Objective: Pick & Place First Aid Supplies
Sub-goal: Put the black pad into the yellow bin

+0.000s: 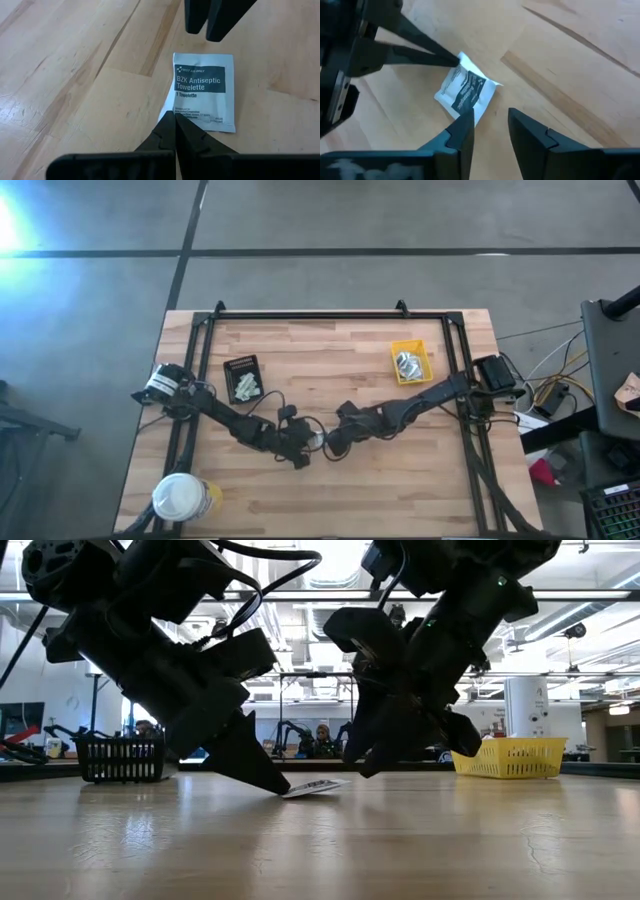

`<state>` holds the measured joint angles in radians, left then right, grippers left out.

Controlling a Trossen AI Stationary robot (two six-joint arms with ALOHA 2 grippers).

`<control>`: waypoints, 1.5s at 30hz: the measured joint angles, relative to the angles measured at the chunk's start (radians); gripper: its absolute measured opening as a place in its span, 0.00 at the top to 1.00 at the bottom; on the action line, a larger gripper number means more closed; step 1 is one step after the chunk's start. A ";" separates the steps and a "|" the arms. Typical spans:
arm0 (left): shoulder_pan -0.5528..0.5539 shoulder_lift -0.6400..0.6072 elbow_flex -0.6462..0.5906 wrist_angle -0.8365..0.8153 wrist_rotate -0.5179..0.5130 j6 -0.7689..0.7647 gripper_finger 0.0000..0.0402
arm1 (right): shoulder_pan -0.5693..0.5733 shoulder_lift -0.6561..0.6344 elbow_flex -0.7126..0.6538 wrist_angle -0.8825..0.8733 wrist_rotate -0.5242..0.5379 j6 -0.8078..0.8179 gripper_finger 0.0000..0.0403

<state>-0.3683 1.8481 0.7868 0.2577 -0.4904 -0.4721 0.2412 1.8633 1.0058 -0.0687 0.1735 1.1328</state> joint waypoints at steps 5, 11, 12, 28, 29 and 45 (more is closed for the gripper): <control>0.000 0.000 0.000 0.000 0.001 -0.022 1.00 | -0.004 0.000 0.000 0.001 0.002 0.031 0.69; -0.001 0.001 0.000 0.005 0.002 -0.081 1.00 | -0.004 0.060 0.000 0.092 0.001 0.046 0.69; -0.001 0.001 0.000 0.004 0.002 -0.088 1.00 | -0.004 0.071 0.000 0.108 0.004 0.046 0.69; -0.001 0.001 -0.002 0.005 -0.001 -0.110 1.00 | -0.005 0.092 -0.001 0.150 -0.020 0.012 0.80; -0.001 0.001 -0.002 0.006 -0.003 -0.110 1.00 | -0.005 0.092 -0.001 0.150 -0.021 0.008 0.83; 0.000 -0.017 -0.003 0.011 0.005 -0.101 1.00 | -0.004 0.035 -0.001 0.151 -0.059 -0.105 0.98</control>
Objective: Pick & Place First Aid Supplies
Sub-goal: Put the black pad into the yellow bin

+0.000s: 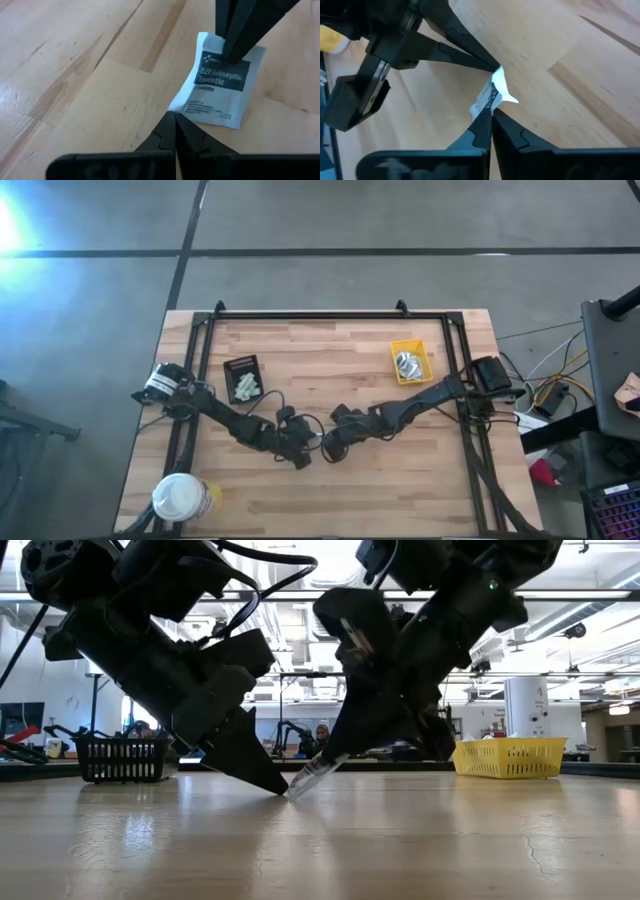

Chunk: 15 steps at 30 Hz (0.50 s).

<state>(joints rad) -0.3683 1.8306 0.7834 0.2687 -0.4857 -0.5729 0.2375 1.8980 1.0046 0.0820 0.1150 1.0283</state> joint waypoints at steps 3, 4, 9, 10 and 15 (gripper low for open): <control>0.000 0.000 0.002 0.000 -0.002 0.010 1.00 | 0.000 -0.006 0.000 -0.004 0.000 -0.016 0.98; 0.000 0.000 0.002 0.000 -0.003 0.015 1.00 | 0.000 -0.006 0.000 -0.006 0.000 -0.019 0.98; 0.000 -0.001 0.003 0.002 0.000 0.020 0.97 | 0.000 -0.006 0.000 -0.068 0.004 -0.035 0.98; 0.000 -0.001 0.003 0.002 0.002 0.020 0.95 | 0.000 -0.008 0.000 -0.084 0.004 -0.036 0.98; 0.000 -0.002 0.003 0.004 0.003 0.026 0.80 | 0.000 -0.030 0.000 -0.151 0.007 -0.054 0.98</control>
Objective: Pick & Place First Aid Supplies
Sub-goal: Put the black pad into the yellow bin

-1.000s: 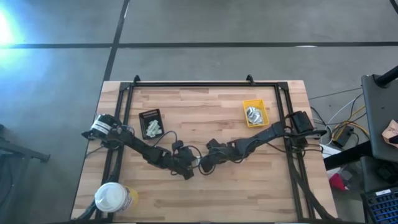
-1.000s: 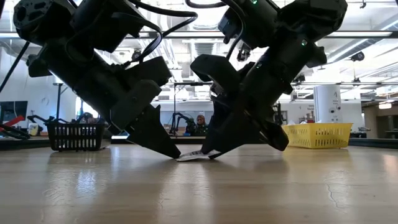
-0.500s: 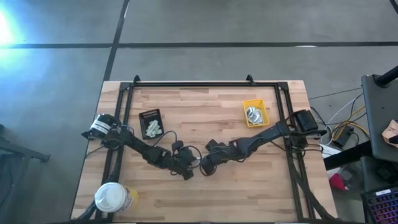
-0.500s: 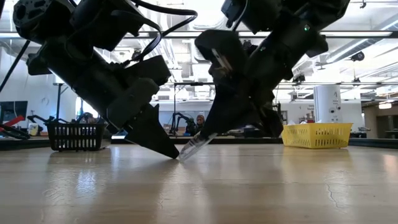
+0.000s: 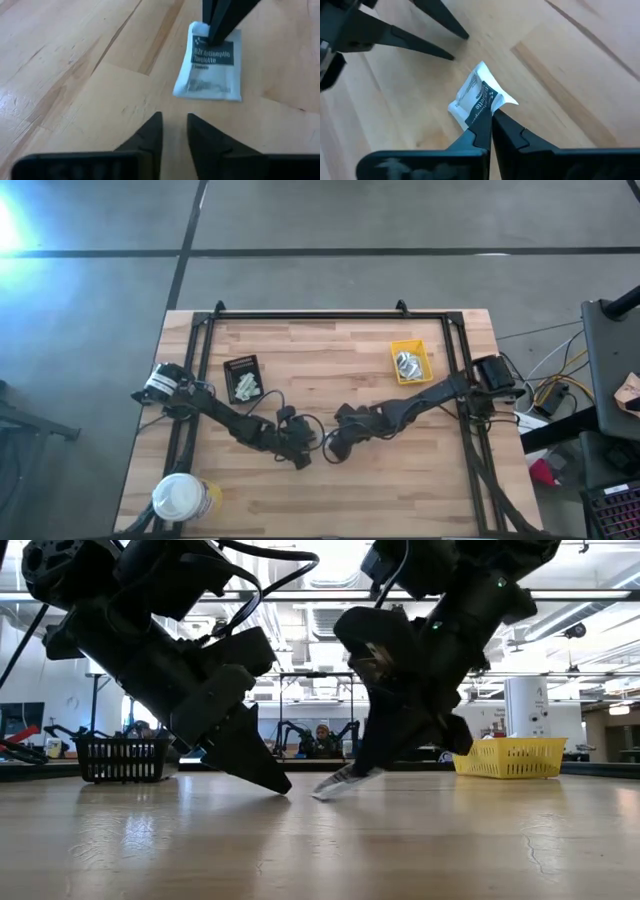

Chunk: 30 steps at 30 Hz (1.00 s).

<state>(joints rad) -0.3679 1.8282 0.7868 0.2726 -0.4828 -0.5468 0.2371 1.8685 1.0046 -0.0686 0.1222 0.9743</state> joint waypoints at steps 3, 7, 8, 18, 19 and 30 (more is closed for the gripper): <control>0.000 -0.003 0.000 -0.001 0.000 0.001 0.71 | -0.002 -0.036 0.000 -0.070 0.009 -0.029 0.98; 0.000 -0.040 0.000 -0.006 0.001 0.032 0.64 | -0.012 -0.104 0.000 -0.188 0.049 -0.063 0.98; 0.000 -0.052 0.000 -0.006 0.000 0.050 0.63 | -0.015 -0.121 0.000 -0.220 0.067 -0.070 0.98; 0.000 -0.240 -0.002 -0.101 0.000 0.178 0.65 | -0.053 -0.328 -0.007 -0.469 0.265 -0.115 0.98; 0.000 -0.260 -0.003 -0.114 0.000 0.186 0.65 | -0.057 -0.349 -0.011 -0.491 0.289 -0.116 0.98; 0.009 -0.433 -0.017 -0.150 0.135 0.291 0.73 | -0.152 -0.579 -0.140 -0.557 0.505 -0.103 0.98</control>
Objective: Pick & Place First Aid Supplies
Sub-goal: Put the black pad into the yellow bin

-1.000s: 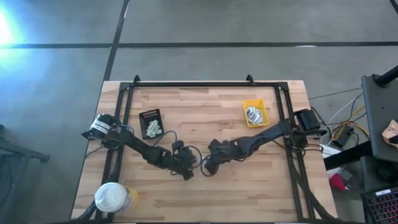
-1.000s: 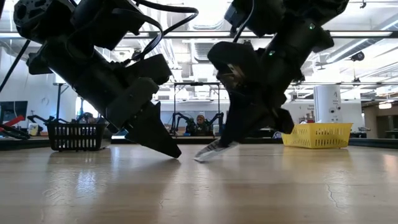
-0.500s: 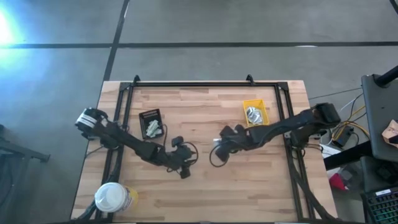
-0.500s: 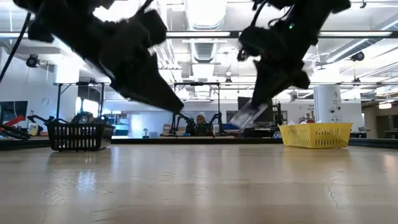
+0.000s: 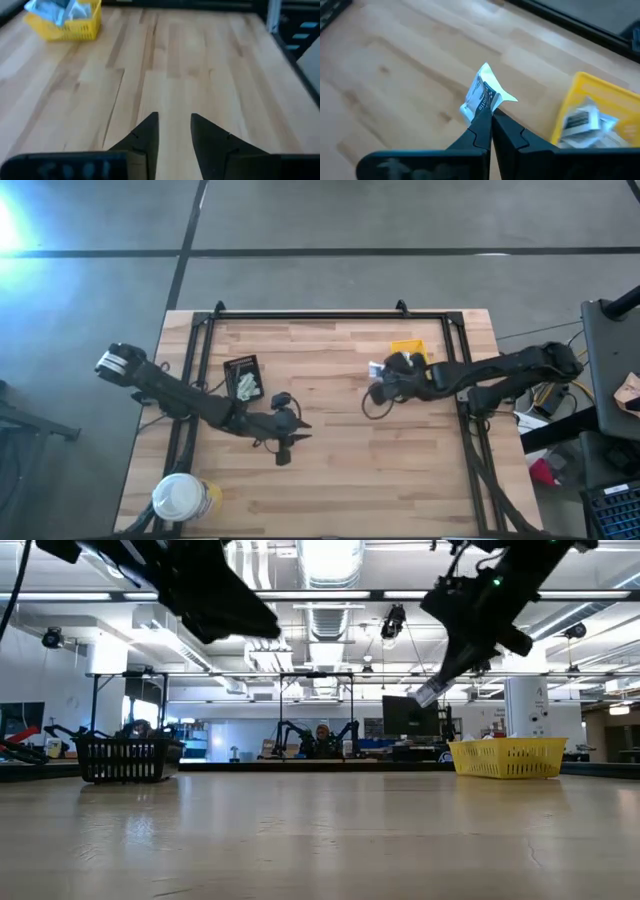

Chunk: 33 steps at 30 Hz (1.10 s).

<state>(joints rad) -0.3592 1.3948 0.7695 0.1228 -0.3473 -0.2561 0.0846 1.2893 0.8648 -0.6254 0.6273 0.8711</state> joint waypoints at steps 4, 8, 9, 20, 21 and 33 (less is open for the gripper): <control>0.002 -0.055 -0.012 0.001 0.014 0.029 0.77 | -0.050 -0.077 -0.080 0.030 0.025 0.042 0.98; 0.007 -0.108 -0.042 0.010 0.025 0.046 0.83 | -0.104 -0.150 -0.159 0.037 0.065 0.130 0.98; 0.007 -0.124 -0.055 0.014 0.029 0.046 0.85 | -0.117 -0.166 -0.176 0.038 0.075 0.156 0.98; 0.032 -0.297 -0.220 0.167 0.102 0.043 0.99 | -0.230 -0.309 -0.345 0.052 0.080 0.317 0.98; 0.032 -0.319 -0.238 0.169 0.102 0.043 0.99 | -0.237 -0.313 -0.355 0.057 0.076 0.330 0.98; 0.033 -0.582 -0.371 0.191 0.101 0.046 1.00 | -0.258 -0.323 -0.381 0.052 0.045 0.326 0.98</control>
<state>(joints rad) -0.3264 0.8128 0.3980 0.3133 -0.2466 -0.2101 -0.1738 0.9663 0.4835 -0.5731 0.6720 1.1969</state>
